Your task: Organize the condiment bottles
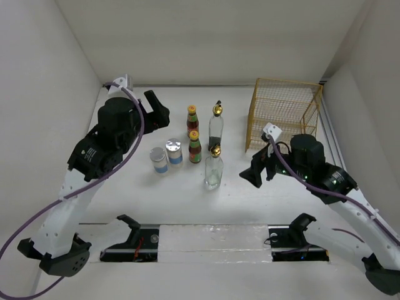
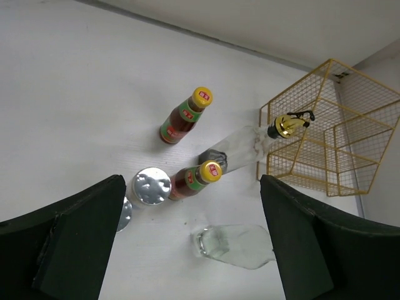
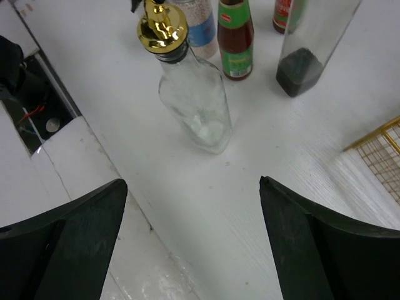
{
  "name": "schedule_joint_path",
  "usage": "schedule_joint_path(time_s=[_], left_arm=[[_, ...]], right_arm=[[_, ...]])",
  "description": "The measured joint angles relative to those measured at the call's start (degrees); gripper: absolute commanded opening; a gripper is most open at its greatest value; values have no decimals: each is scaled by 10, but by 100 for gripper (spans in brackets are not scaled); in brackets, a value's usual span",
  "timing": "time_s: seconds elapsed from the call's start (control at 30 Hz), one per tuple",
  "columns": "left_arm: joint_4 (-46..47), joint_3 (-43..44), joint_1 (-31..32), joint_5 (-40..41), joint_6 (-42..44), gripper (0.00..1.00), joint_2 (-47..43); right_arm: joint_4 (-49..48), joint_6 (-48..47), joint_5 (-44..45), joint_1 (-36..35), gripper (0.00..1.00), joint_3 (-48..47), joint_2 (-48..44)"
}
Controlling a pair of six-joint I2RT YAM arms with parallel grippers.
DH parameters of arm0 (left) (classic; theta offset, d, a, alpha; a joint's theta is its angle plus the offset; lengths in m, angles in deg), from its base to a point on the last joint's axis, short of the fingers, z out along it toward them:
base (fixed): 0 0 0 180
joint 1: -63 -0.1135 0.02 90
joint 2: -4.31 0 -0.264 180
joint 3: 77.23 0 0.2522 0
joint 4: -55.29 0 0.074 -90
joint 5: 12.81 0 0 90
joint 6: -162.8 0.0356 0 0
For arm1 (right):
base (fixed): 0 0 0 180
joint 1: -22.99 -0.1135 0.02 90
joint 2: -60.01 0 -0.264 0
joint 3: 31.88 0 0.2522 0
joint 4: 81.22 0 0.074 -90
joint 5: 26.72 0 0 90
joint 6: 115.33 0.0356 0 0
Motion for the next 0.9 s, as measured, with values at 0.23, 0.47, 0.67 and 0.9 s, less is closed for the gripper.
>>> schedule_joint_path(time_s=[0.23,0.47,0.67,0.9], left_arm=[[28,0,0,1,0,82,-23],[39,0,0,4,0,81,17],[39,14,0,9,3,81,44],[44,39,0,15,7,81,64]], right_arm=[[-95,-5,-44,-3,93,39,-9],[-219,-9,-53,-11,93,62,47],[-285,-9,-56,-43,93,64,113],[-339,-9,-52,-72,89,64,162]])
